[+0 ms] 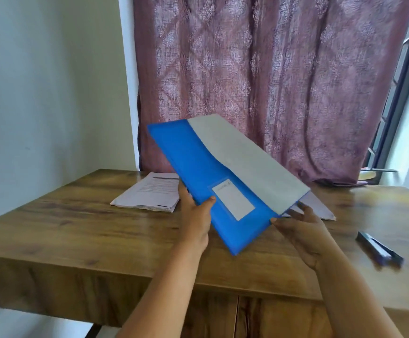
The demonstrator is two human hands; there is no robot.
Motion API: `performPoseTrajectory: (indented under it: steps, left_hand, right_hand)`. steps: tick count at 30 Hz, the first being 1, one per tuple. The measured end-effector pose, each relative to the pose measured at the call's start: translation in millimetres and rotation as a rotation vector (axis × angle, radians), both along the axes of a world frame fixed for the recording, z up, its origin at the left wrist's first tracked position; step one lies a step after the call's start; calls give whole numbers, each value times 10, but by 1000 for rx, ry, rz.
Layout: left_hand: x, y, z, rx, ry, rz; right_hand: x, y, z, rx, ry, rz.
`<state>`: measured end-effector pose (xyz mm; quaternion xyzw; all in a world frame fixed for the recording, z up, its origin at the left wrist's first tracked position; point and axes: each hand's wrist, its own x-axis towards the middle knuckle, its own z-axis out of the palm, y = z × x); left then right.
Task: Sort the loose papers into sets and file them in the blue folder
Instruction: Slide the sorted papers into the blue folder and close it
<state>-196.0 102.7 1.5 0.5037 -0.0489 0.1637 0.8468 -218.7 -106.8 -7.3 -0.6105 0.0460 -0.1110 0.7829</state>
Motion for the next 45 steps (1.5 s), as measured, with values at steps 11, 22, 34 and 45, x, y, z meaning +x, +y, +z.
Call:
performPoseTrajectory:
  steps: [11,22,34,45]
  left_hand:
    - [-240,771,-89,272,277,-145]
    - [-363,928,-155,1200,463,-9]
    - [93,494,-347,1959,214,-141]
    - [101,520,-577,1933,142,-105]
  right_hand:
    - [-88,117,264,-1313,28,134]
    - [47,777,-309,-1623,110,557]
    - [25,823,-218,-1772,139,618]
    - [307,1264,184,-1967,-16,300]
